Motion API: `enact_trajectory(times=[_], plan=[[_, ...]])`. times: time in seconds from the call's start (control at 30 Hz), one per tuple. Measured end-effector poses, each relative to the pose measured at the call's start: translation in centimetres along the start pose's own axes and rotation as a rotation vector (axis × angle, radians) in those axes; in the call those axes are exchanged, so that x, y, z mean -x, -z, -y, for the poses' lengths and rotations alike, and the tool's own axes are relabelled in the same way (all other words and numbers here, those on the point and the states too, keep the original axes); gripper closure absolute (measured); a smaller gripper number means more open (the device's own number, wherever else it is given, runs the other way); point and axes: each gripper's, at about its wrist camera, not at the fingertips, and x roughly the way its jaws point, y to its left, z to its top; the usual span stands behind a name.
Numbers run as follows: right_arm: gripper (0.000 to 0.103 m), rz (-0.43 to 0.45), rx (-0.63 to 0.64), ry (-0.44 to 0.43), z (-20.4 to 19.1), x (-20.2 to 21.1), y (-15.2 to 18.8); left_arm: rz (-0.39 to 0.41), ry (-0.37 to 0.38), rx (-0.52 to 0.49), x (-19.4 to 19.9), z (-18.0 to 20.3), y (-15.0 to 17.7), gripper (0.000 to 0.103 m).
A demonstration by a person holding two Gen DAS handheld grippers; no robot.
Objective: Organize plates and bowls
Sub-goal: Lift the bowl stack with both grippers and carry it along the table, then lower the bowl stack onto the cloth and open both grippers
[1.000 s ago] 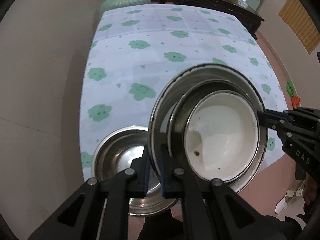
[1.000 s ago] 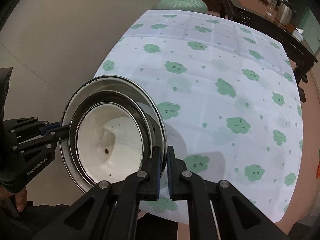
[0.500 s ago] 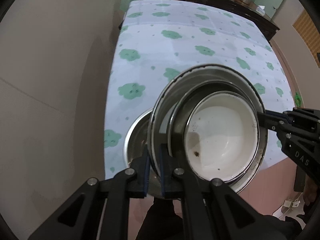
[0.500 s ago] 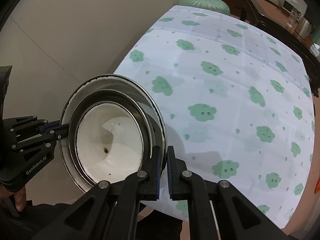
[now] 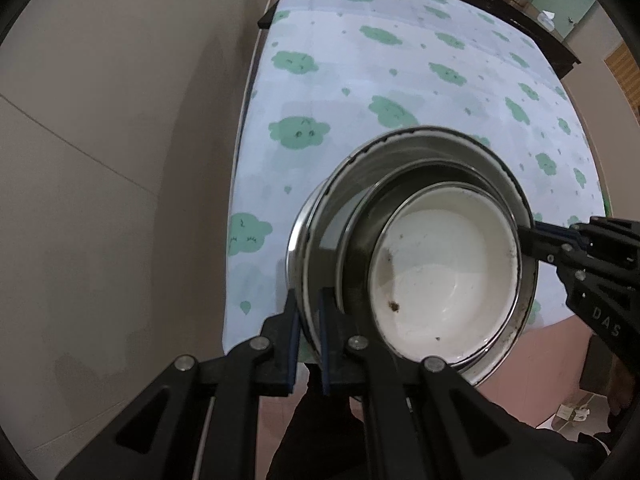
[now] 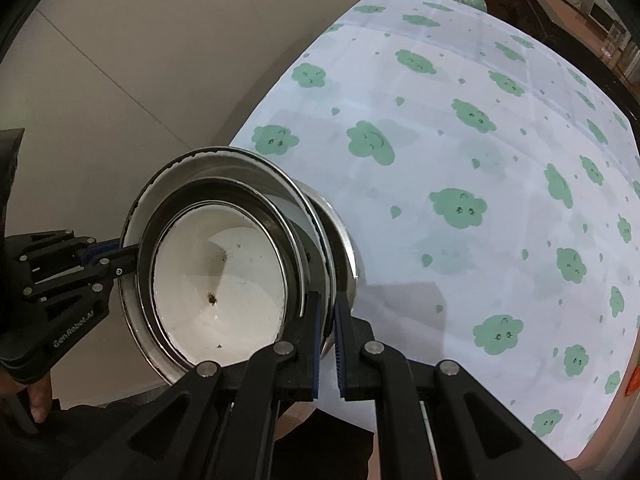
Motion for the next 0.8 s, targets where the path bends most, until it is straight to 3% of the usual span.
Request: enact_trajectory(times=[0.8], plan=[[0.096,-0.075,0.011,0.003,0.4,-3.5,-0.8,-0.069,0.012,0.009,-3.8,-0.2,-0.3,0.100]])
